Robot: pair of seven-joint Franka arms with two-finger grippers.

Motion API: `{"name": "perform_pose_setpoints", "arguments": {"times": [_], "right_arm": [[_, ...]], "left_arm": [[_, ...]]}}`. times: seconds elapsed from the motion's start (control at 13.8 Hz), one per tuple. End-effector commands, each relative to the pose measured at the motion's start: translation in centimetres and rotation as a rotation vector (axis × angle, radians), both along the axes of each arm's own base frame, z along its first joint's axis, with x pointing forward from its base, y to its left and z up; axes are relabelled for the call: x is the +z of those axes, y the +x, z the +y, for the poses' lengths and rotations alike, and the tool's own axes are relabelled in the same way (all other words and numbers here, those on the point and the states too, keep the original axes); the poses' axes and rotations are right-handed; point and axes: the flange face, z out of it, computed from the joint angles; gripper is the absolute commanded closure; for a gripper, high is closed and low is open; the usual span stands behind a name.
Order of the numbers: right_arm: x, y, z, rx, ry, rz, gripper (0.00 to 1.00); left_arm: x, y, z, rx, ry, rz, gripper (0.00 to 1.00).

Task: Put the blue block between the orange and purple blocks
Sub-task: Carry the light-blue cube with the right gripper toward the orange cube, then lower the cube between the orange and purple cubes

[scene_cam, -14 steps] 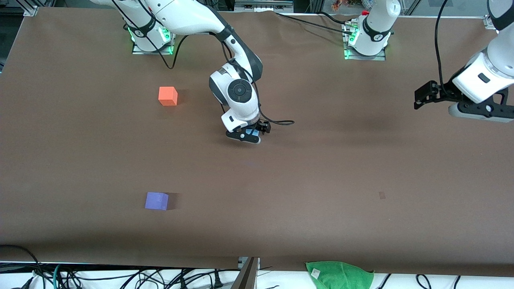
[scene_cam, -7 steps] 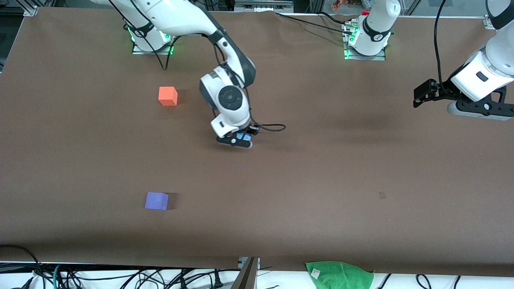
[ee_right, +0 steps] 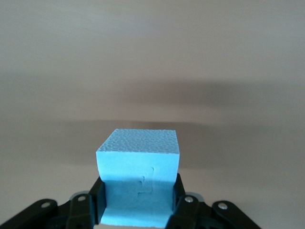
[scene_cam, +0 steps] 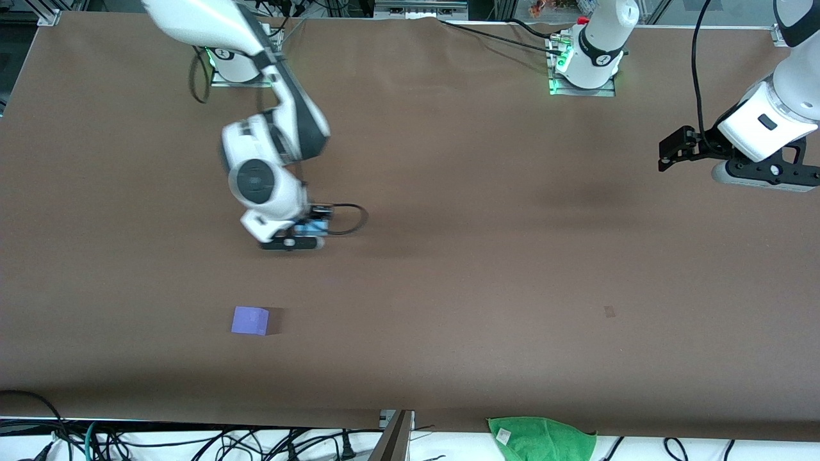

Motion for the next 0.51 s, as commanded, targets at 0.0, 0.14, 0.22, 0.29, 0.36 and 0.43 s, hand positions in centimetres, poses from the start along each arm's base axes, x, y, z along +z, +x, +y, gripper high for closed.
{"name": "perform_pose_setpoints", "arguments": {"times": [0.0,0.14,0.22,0.29,0.36,0.43], "right_arm": [[-0.5,-2.3,-7.3,0.039,0.044,0.030,0.63],[-0.7,-2.1,-7.9,0.031,0.045,0.024,0.63],[-0.9,-1.8,-8.4,0.022,0.042,0.010,0.62],[-1.1,-1.7,-8.6,0.016,0.043,0.007,0.62],[-1.5,-1.5,-9.1,-0.013,0.057,0.011,0.62],[-2.0,-1.3,-9.1,-0.025,0.068,0.005,0.62]], "left_arm": [[0.3,-0.2,0.0,-0.021,0.003,-0.001,0.00],[0.2,-0.2,0.0,-0.021,0.003,0.000,0.00],[0.2,-0.2,0.0,-0.021,0.003,0.000,0.00],[0.2,-0.2,0.0,-0.021,0.003,0.000,0.00],[0.3,-0.2,0.0,-0.021,0.003,-0.001,0.00],[0.3,-0.3,0.0,-0.021,0.003,0.002,0.00]]}}
